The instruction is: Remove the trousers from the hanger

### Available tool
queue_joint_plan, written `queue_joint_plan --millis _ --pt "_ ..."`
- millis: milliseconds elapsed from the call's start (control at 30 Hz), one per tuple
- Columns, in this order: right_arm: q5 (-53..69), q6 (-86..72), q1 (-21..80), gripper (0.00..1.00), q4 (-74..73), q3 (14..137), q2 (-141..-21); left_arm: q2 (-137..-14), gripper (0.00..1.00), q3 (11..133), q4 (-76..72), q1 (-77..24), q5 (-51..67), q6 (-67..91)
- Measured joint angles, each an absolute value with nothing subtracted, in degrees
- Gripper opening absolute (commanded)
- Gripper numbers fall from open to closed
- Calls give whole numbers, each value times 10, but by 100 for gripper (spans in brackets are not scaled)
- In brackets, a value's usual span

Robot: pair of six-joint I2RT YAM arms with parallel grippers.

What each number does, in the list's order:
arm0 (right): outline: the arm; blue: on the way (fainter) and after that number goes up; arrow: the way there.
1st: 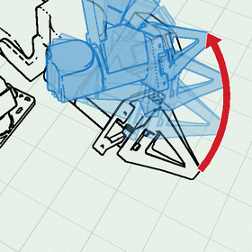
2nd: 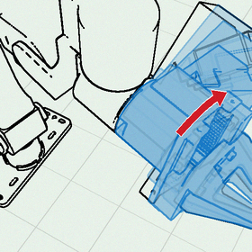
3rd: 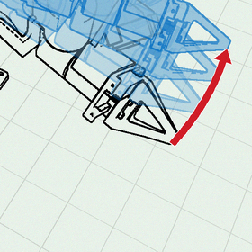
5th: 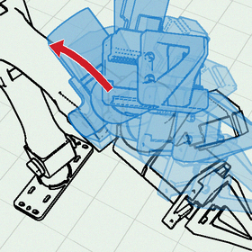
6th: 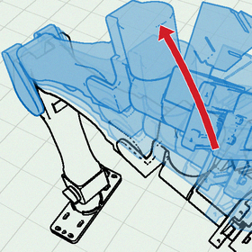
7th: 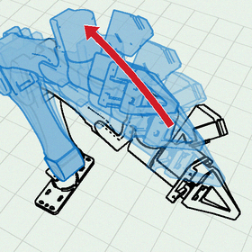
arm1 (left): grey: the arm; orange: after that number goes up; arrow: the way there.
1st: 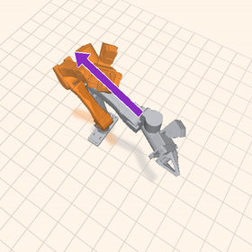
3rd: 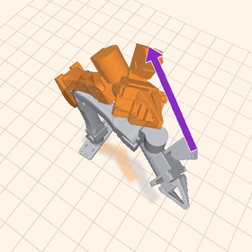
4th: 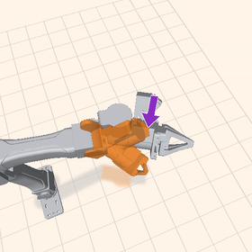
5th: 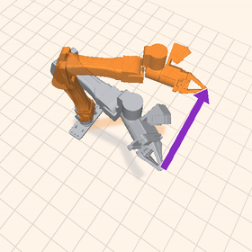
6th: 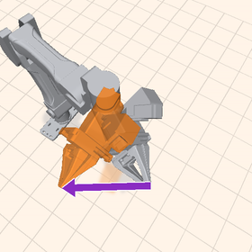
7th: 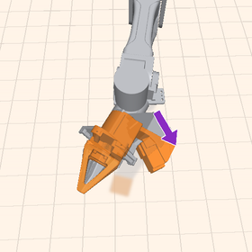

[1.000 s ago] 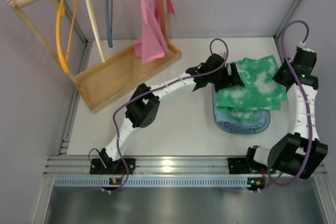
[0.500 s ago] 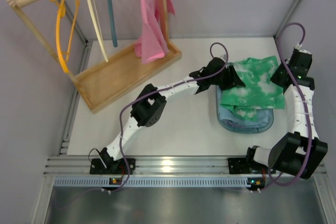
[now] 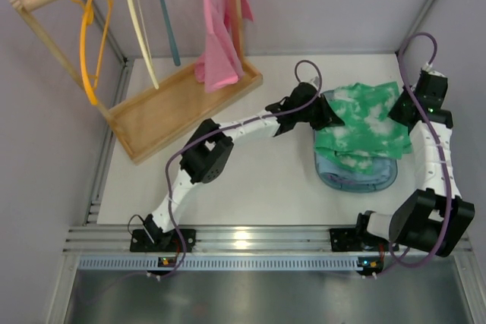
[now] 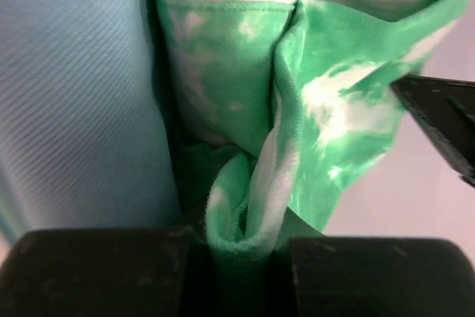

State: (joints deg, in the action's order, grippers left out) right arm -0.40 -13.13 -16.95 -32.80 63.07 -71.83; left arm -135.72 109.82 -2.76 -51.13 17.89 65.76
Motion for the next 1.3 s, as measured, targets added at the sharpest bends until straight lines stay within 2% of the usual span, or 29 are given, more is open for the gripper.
queue_joint_plan --millis 300,567,600,700,733,800,833,900,933,967,1100,1167,1200,1300 --pt "3 -132 -169 0 -337 642 -719 -1275 0 1025 -34 -488 190 658" --pt "30 -132 -158 10 -343 642 -733 -1223 0 933 -48 -488 161 653" --pt "34 -132 -157 13 -343 642 -736 -1213 0 925 -48 -488 156 651" --pt "39 -132 -158 34 -343 642 -756 -1183 0 912 -47 -488 149 640" --pt "40 -130 -158 50 -343 642 -766 -1177 0 912 -47 -488 148 637" --pt "39 -124 -158 62 -343 644 -781 -1166 0 909 -45 -487 144 631" --pt "39 -121 -159 74 -343 645 -788 -1162 0 906 -44 -486 143 630" --pt "37 -116 -159 82 -343 646 -796 -1156 0 893 -43 -484 138 629" --pt "37 -112 -159 87 -343 646 -797 -1154 5 885 -43 -482 137 628" --pt "37 -110 -159 89 -343 647 -797 -1154 25 878 -39 -480 135 627" --pt "45 -105 -159 92 -357 666 -797 -1151 61 877 14 -475 120 599" --pt "47 -103 -159 92 -366 687 -797 -1150 71 886 40 -472 110 582" --pt "49 -102 -159 93 -370 701 -797 -1149 82 894 58 -471 105 568" --pt "64 -101 -159 90 -378 748 -792 -1146 83 934 103 -469 79 527"
